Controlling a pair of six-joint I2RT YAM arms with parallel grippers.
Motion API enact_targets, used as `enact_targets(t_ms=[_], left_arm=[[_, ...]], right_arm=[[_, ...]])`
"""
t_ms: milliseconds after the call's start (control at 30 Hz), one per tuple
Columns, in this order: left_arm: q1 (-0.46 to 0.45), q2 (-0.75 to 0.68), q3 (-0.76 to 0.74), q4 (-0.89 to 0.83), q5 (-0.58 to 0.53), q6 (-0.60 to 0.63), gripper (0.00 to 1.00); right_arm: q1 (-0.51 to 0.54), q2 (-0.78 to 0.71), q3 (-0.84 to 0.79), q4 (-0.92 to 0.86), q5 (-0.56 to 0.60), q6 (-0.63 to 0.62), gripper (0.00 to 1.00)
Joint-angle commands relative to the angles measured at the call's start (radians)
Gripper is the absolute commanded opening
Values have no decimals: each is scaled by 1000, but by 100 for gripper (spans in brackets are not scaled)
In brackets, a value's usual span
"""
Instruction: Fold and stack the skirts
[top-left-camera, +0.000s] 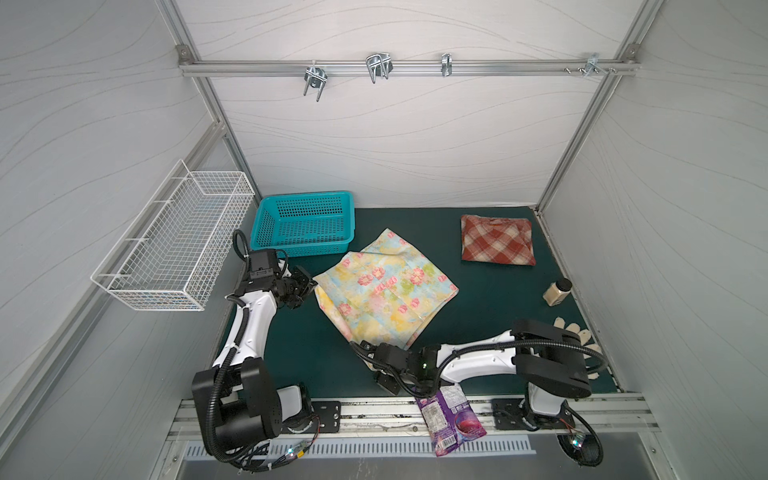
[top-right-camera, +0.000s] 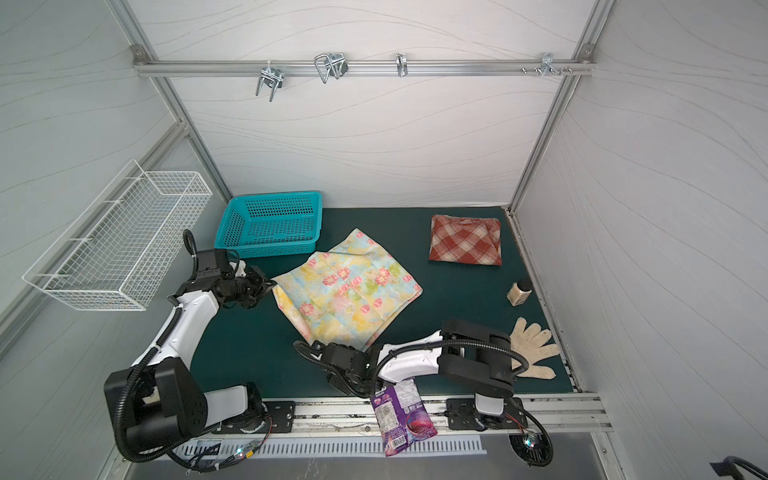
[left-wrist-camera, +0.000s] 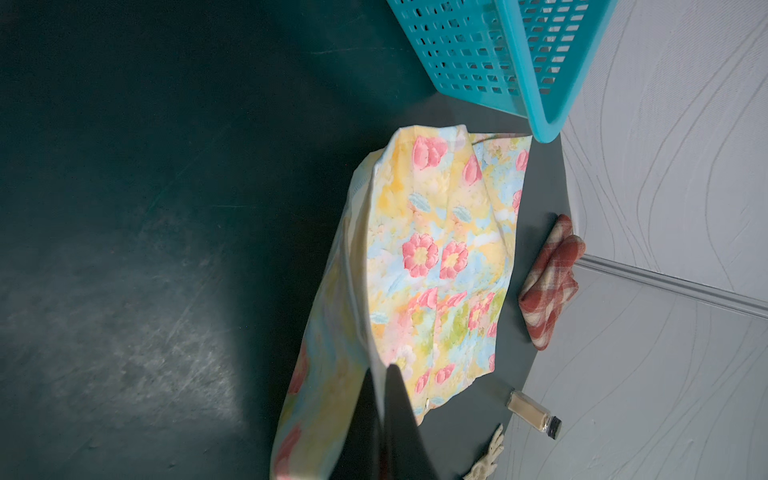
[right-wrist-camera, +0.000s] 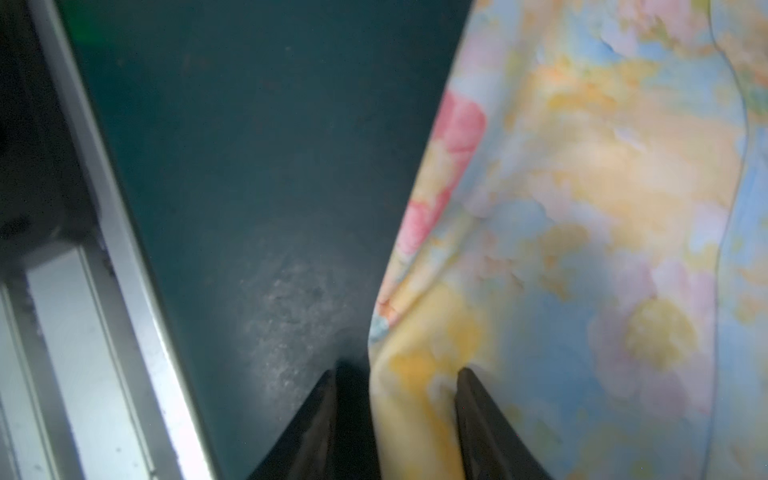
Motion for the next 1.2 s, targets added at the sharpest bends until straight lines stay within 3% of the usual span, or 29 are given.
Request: enact_targets(t_ms=[0,100,200,467,800,1000,1167], left_arm=[[24,21,71,7,7,20,0],[30,28,88,1,9,24,0],[45,38,121,-19,16,33,0],[120,-5,187,-54,126,14,0],[148,-208,183,-141,104,28,0],[149,-300,156,-23,101,-77,0],[95,-233,176,43,117,-111,0]], right_arm=[[1,39,10,-93,37,10,22],[2,31,4,-106,37,18,6],[14,-33,-10,-127,31,36,0],[17,-314,-35,-227,-69,109,0],[35,-498,-58,-286,-193,215,0],[15,-592,-133,-270,-199,278,0],[-37,-642,-169,-279,-212,297,0]])
